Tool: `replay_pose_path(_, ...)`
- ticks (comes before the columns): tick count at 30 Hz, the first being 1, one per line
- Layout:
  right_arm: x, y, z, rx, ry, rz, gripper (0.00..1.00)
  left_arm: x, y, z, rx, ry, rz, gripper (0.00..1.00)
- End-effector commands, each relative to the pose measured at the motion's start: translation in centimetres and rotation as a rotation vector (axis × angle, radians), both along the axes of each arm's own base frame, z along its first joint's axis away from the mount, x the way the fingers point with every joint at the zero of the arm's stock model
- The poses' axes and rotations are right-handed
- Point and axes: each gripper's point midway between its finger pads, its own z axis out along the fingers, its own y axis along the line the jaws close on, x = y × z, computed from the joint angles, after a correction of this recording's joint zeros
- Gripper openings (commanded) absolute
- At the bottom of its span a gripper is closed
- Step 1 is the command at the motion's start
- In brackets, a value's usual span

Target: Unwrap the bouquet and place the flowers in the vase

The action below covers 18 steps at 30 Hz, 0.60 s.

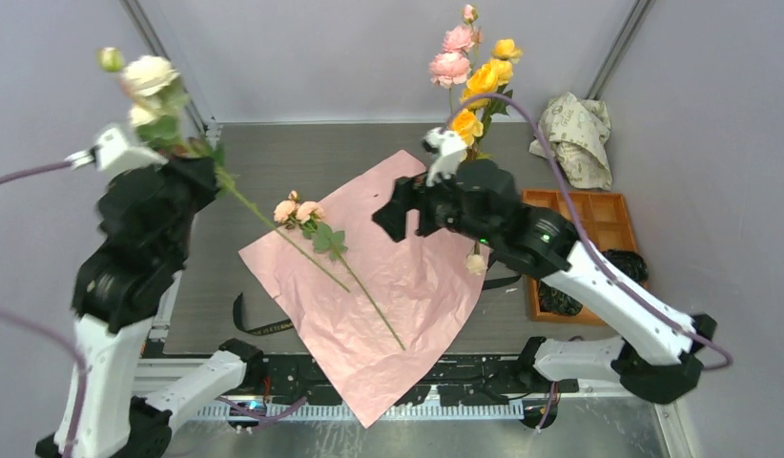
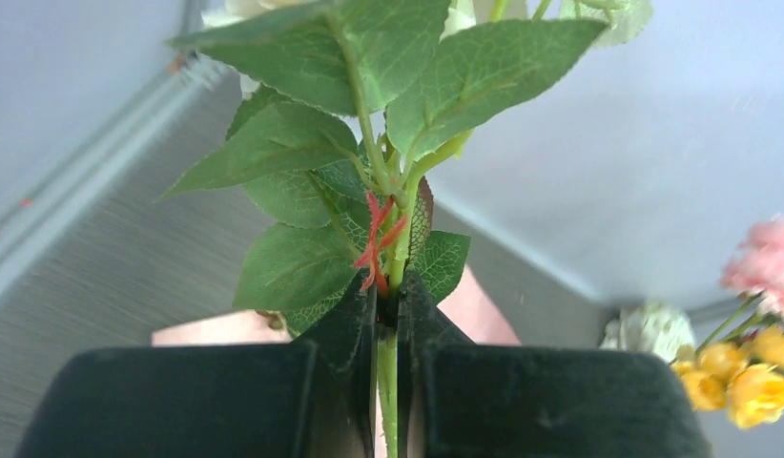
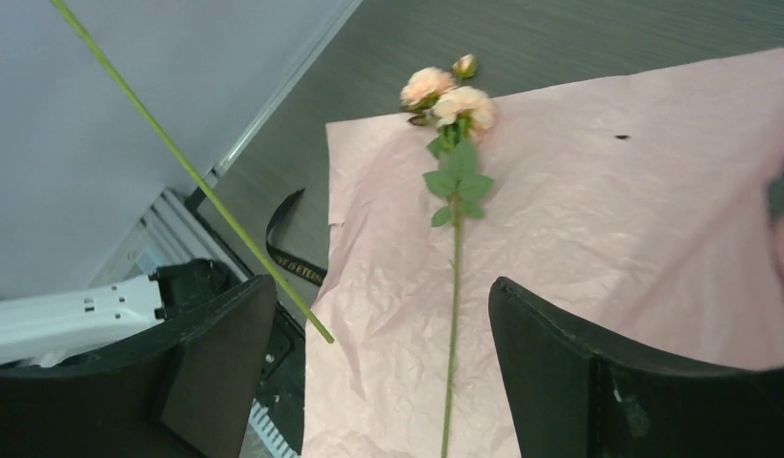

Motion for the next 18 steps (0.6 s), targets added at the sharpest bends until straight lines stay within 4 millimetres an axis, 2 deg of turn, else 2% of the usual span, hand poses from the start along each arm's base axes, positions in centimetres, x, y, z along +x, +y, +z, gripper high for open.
replay_pose_path(1, -0.4, 4.3, -0.7, -0.190, -0.062, 0.034, 0.87, -6.8, 6.7, 2.3, 0.059, -0.051, 0.213, 0.00)
replay_pose_path(4, 0.5, 8.0, -4.3, -0.289, 0.009, 0.051, 0.87, -9.9, 8.7, 2.7, 0.060, -0.067, 0.263, 0.00)
replay_pose_path(11, 3.9, 12.8, -12.3, -0.494, 0.103, 0.027, 0.83, -14.5, 11.5, 2.9, 0.083, -0.072, 0.319, 0.00)
replay_pose_path(13, 4.7, 14.0, -14.1, -0.534, 0.109, 0.030, 0.80, -15.2, 11.9, 3.1, 0.109, -0.056, 0.318, 0.00)
replay_pose_path(14, 5.8, 15.3, -16.7, -0.589, 0.123, 0.029, 0.77, -15.3, 11.7, 3.5, 0.134, -0.041, 0.296, 0.00)
replay_pose_path(18, 7.4, 16.7, -20.3, -0.657, 0.145, 0.024, 0.72, -14.8, 10.9, 3.6, 0.154, -0.027, 0.246, 0.00)
